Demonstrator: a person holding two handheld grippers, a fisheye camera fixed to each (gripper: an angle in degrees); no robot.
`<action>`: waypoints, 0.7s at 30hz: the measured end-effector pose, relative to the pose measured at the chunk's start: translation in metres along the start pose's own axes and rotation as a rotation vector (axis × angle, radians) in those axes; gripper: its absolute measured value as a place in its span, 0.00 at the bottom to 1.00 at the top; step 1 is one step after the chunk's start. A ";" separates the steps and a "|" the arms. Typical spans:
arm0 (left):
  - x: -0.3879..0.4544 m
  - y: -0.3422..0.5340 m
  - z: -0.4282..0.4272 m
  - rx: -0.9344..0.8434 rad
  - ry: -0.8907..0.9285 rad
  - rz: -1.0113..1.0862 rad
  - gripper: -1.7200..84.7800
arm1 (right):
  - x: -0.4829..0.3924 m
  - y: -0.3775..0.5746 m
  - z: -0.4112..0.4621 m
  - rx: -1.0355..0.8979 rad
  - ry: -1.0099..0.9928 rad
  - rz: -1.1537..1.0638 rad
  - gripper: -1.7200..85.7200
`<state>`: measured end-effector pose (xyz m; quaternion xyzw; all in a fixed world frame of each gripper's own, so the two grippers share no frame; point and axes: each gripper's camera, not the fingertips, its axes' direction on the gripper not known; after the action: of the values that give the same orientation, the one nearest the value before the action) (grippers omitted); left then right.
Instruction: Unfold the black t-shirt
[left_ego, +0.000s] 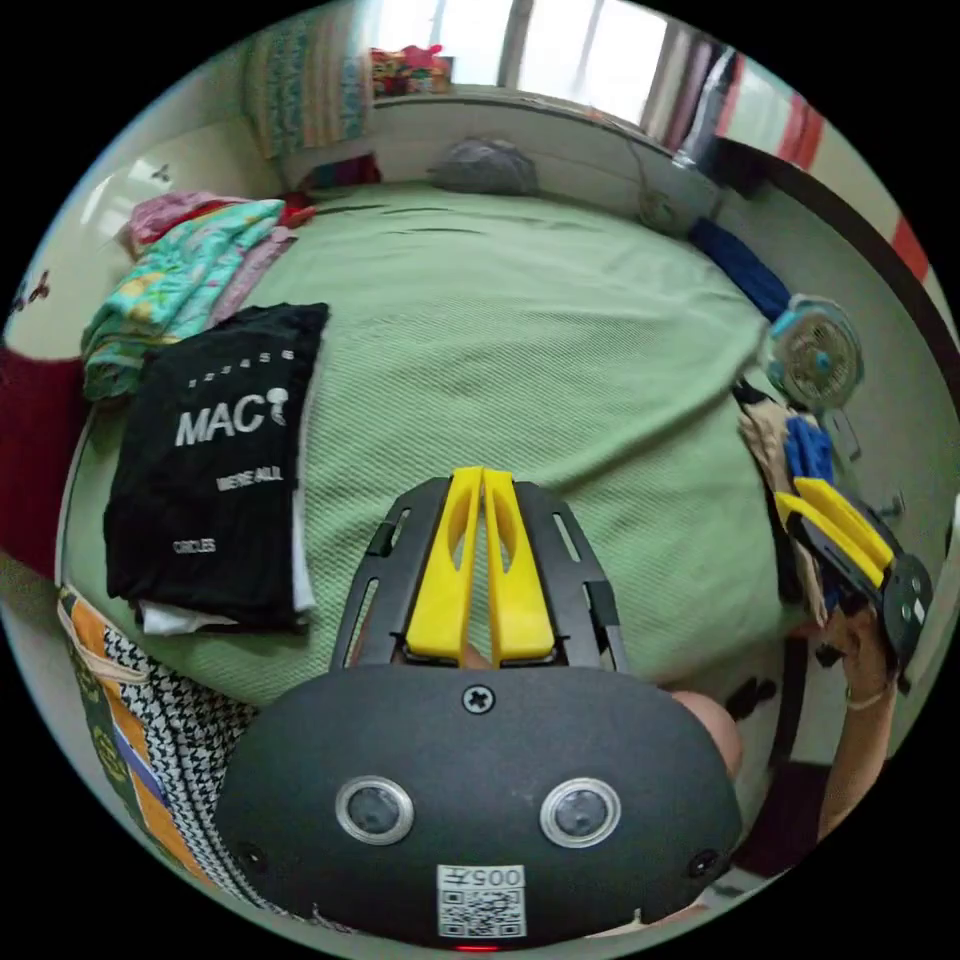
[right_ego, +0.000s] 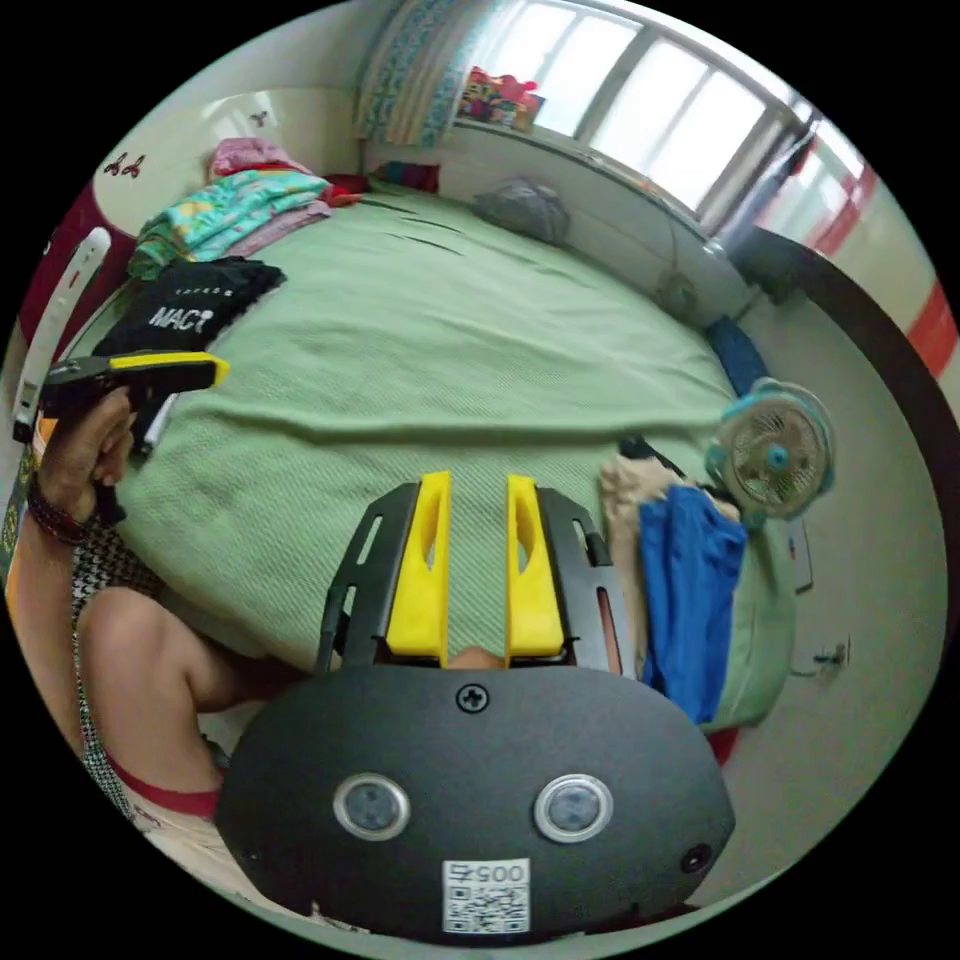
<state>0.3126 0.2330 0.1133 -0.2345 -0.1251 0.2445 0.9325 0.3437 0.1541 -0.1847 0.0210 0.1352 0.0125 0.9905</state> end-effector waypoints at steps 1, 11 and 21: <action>-0.020 -0.010 -0.001 0.005 -0.042 -0.058 0.02 | -0.021 -0.019 0.006 0.003 -0.031 -0.011 0.11; -0.131 -0.028 -0.048 0.074 -0.039 -0.037 0.02 | -0.160 -0.117 0.060 -0.005 -0.188 -0.159 0.12; -0.242 -0.046 -0.085 0.124 0.033 -0.080 0.08 | -0.242 -0.169 0.079 0.077 -0.425 -0.209 0.11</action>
<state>0.1548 0.0412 0.0349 -0.1750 -0.1035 0.2105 0.9562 0.1352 -0.0248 -0.0512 0.0468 -0.0747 -0.1000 0.9911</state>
